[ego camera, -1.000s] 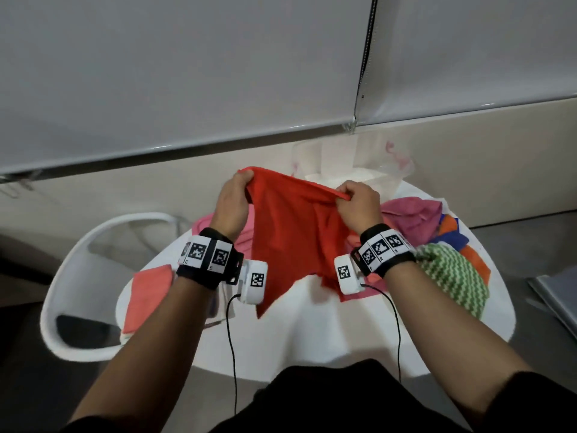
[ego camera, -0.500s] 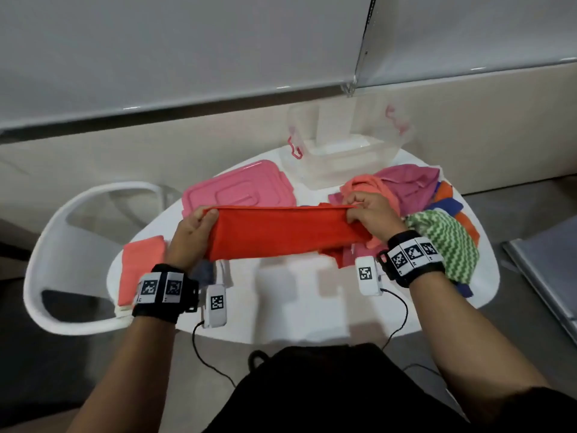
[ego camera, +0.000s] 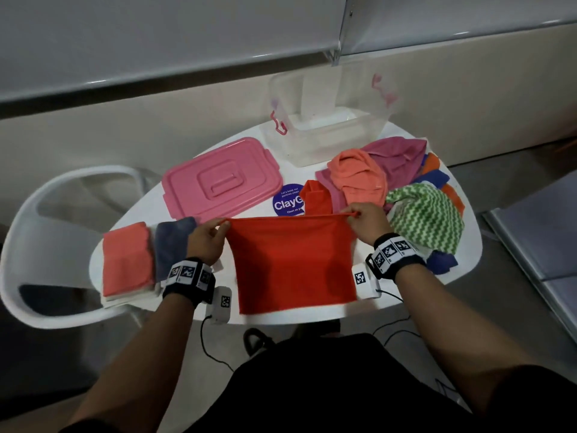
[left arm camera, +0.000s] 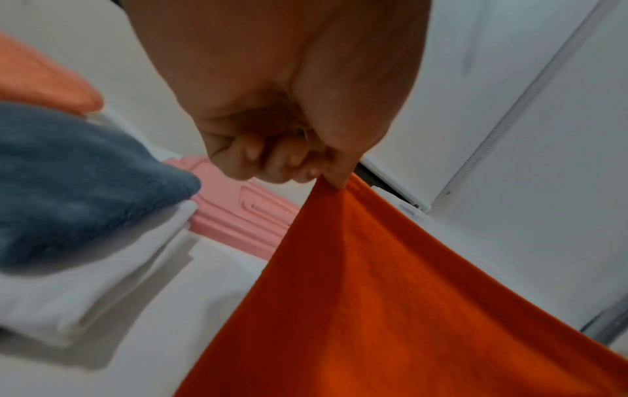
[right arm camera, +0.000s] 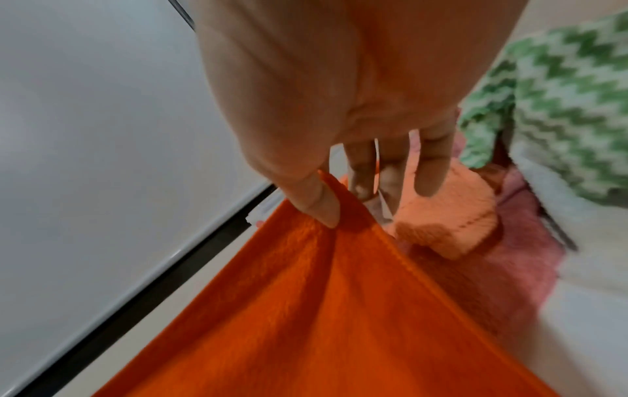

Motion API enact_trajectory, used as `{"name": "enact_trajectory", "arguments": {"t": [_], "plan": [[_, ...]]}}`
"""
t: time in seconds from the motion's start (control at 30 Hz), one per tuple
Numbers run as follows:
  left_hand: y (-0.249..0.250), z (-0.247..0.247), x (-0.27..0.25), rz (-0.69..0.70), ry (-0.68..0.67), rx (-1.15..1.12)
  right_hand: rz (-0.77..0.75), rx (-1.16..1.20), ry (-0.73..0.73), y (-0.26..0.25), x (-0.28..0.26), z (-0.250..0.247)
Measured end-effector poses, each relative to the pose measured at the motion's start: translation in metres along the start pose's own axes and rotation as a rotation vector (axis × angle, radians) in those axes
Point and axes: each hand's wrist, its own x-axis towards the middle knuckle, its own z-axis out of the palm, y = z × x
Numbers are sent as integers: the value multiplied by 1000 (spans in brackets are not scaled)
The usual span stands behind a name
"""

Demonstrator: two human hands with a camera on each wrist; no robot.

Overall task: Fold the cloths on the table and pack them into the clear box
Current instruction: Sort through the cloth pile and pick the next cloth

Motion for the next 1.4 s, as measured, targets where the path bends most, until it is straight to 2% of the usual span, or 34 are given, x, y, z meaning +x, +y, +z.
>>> {"name": "enact_trajectory", "arguments": {"t": [0.17,0.23,0.4,0.47,0.53,0.67,0.77,0.93,1.1,1.3,1.4], "plan": [[-9,8,-7,-130,-131,-253,66,-7,115,24,-7,12],[-15,12,-12,-183,-165,-288,107,58,71,34,-14,17],[-37,19,-31,-311,-225,-331,194,122,-144,53,-40,31],[-41,22,-40,-371,-273,-390,218,147,-187,61,-48,37],[-43,28,-49,-413,-276,-358,224,133,-228,69,-55,42],[-60,41,-64,-339,-303,-54,235,58,-297,81,-62,50],[-67,47,-69,-338,-320,18,225,-3,-343,80,-62,52],[-65,52,-71,-341,-320,94,248,-107,-365,86,-62,56],[-63,54,-74,-319,-353,164,172,-227,-388,91,-66,59],[-59,48,-74,-244,-371,104,212,-101,-353,92,-69,58],[-62,44,-76,-248,-405,107,227,-86,-368,96,-69,56]]}}
